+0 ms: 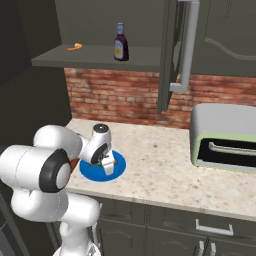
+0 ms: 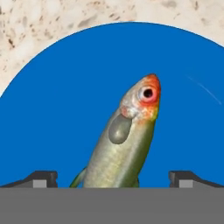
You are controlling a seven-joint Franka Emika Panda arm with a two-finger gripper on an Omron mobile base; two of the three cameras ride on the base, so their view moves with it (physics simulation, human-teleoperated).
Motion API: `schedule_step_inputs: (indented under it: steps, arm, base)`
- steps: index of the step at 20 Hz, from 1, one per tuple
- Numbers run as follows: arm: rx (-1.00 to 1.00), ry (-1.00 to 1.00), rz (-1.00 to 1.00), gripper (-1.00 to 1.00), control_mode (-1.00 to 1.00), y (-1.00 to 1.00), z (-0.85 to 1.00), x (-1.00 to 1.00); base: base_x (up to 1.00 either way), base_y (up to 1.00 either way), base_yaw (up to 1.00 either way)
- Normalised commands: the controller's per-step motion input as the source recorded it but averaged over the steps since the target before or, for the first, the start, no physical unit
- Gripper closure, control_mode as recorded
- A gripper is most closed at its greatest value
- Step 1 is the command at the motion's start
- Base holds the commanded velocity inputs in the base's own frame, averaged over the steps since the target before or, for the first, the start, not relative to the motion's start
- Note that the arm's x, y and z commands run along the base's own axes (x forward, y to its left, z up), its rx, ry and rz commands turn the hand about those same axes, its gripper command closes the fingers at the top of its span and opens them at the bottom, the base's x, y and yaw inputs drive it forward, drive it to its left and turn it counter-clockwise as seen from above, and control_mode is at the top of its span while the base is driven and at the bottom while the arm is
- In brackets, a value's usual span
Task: Pick the fish from the plate and place it on the cutting board. Then pick the condiment bottle from the cabinet and place it next to the cutting board.
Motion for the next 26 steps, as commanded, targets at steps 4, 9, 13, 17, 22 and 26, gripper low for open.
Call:
schedule_step_inputs:
  steps: [4,9,13,17,22,26]
  arm:
    - [0.0,0.0,0.0,-1.0,-1.0,0.0,-0.15,0.18]
    - [0.0,0.0,0.0,1.0,-1.0,0.01,-0.07,0.15]
    - [0.0,0.01,0.0,1.0,-1.0,0.01,-0.06,0.09]
    - [0.0,0.0,0.0,1.0,-1.0,0.0,-0.07,0.03]
    - [0.0,0.0,0.0,1.0,-1.0,0.0,-0.02,0.02]
    - [0.0,0.0,0.0,1.0,-1.0,0.0,0.0,0.0]
  base:
    - [0.0,0.0,0.0]
    - [0.0,0.0,0.0]
    - [0.0,0.0,0.0]
    - [0.0,0.0,0.0]
    - [0.0,0.0,0.0]
    - [0.0,0.0,0.0]
